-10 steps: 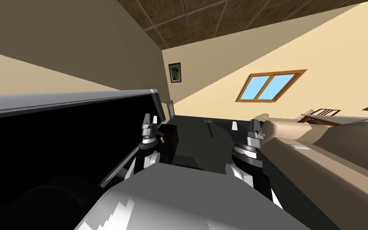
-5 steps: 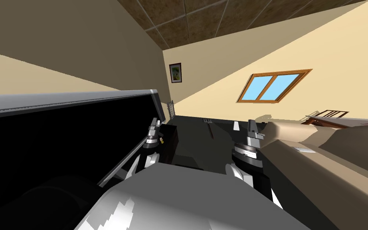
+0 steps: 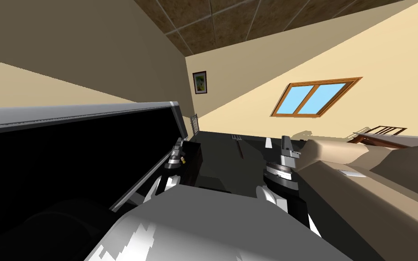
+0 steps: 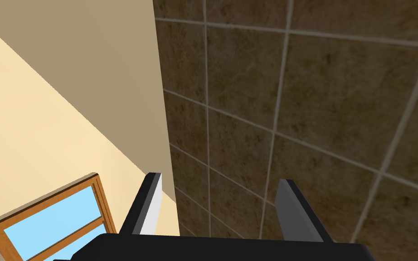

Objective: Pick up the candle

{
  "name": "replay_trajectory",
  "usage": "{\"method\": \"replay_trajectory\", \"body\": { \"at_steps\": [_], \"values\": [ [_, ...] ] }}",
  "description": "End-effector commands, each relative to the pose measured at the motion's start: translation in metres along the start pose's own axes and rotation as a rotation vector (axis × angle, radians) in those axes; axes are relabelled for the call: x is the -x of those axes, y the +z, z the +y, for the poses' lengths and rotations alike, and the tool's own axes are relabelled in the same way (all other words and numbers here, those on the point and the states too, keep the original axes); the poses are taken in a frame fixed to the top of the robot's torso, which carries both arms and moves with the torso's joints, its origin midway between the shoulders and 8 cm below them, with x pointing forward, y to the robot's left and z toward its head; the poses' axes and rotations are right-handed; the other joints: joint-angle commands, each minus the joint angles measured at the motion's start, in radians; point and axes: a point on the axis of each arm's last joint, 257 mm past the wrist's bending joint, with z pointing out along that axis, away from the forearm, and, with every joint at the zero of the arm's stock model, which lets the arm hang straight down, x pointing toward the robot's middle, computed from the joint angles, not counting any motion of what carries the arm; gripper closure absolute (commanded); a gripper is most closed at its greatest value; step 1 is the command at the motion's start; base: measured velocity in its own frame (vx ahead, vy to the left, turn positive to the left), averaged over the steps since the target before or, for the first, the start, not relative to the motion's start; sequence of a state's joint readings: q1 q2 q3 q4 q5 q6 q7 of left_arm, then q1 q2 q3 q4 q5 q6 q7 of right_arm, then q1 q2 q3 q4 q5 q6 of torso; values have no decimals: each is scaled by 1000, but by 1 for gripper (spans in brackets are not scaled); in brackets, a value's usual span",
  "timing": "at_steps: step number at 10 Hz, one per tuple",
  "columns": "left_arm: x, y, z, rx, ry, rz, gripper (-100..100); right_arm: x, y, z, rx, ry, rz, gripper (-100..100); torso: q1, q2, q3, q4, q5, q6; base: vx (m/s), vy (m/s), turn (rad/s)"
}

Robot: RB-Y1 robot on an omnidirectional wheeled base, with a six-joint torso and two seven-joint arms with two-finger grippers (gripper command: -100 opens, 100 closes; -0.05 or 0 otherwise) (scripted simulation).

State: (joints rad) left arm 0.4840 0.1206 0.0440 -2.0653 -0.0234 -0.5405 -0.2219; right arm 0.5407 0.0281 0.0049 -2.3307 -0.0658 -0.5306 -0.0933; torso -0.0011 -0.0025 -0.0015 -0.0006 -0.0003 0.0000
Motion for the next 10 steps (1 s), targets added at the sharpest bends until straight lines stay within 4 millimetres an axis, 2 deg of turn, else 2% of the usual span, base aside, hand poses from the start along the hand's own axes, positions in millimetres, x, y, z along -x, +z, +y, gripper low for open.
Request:
{"method": "replay_trajectory", "body": {
  "at_steps": [1,2,3,4,7,8,9,10],
  "values": [
    [-4,-7,23,49,26,18,-100,0,0,0,0,0,0,0,0,0,0,0,0,0,35,-20,28],
    [-5,-10,29,61,26,21,-100,0,0,0,0,0,0,0,0,0,0,0,0,0,27,-12,18],
    [-7,-15,48,101,49,35,-100,0,0,0,0,0,0,0,0,0,0,0,0,0,33,-9,27],
    [-8,-17,51,108,49,37,-100,0,0,0,0,0,0,0,1,0,0,0,0,0,31,-12,19],
    [-11,-31,90,191,97,66,-100,0,0,0,0,0,0,0,1,0,0,0,0,0,38,-15,27],
    [-12,-34,95,204,96,70,-100,0,0,0,0,0,0,0,0,0,0,0,0,0,32,-16,19],
    [-13,-43,114,246,121,85,-100,0,0,0,0,0,0,0,0,0,0,0,0,0,42,-9,44],
    [-13,-45,117,253,121,86,-100,0,0,0,0,0,0,0,1,0,0,0,0,0,37,-9,19]
  ]
}}
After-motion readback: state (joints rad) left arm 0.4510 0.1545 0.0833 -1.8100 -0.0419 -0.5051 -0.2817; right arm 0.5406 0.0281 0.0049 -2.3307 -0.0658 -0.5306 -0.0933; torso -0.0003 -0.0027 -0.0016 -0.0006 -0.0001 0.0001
